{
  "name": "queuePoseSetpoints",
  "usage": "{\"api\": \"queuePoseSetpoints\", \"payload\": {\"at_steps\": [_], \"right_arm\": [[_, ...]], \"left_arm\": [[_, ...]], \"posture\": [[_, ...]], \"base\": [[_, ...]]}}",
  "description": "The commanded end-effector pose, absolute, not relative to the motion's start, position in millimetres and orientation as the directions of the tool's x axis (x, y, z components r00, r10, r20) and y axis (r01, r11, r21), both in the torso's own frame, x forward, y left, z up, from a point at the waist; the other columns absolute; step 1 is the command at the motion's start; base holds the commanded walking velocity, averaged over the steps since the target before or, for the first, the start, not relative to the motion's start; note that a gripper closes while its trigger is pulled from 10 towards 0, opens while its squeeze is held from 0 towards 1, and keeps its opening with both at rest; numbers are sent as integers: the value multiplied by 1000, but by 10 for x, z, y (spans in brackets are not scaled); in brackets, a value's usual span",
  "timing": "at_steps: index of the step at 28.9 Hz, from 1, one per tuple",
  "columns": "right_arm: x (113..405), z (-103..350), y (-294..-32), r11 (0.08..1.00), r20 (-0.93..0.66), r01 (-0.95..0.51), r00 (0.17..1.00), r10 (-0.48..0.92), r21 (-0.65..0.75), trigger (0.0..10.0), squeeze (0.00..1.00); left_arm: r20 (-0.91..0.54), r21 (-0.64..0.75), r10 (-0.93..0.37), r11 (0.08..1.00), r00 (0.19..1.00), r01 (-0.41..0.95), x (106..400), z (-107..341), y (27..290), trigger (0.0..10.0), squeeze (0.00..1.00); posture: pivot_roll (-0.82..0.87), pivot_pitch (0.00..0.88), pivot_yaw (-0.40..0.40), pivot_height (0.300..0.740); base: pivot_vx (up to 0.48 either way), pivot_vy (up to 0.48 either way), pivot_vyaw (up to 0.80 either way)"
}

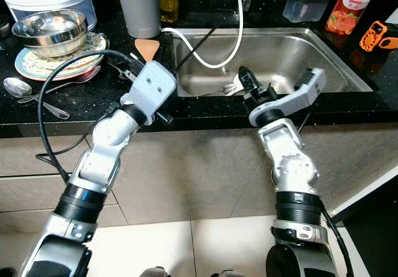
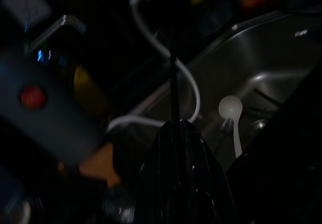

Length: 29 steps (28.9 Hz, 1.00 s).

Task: Kitchen organization

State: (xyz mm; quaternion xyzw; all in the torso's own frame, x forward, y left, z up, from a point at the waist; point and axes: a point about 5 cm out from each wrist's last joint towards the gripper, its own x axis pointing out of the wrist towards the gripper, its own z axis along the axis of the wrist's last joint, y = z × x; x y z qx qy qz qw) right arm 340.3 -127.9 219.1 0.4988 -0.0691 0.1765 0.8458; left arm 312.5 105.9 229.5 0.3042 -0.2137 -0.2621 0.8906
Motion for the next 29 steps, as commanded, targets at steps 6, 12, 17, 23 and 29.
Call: {"api": "queuePoseSetpoints", "payload": {"at_steps": [6,12,17,23,29], "right_arm": [[3373,2321,-1135,381,356,-449,888,291,808,10000,0],[3376,2331,-1156,357,353,-451,884,308,818,10000,0],[3401,2303,-1193,372,327,-419,900,287,828,10000,0],[3405,2301,-1208,375,324,-416,902,284,829,10000,0],[3412,2291,-1230,371,318,-404,908,273,836,0,0]], "left_arm": [[182,666,-687,612,703,425,2937,2191,816,10000,0],[183,680,-713,589,677,437,2873,2175,743,10000,0],[158,726,-725,545,670,419,2840,2063,644,10000,0],[151,733,-725,539,672,416,2831,2048,634,10000,0],[145,735,-705,546,694,401,2860,2041,667,10000,0]], "posture": [[151,0,-38,740],[147,0,-37,740],[147,0,-37,740],[148,0,-35,740],[149,0,-35,740]], "base": [[0,0,0],[0,0,0],[0,0,0],[0,0,0],[0,0,0]]}}
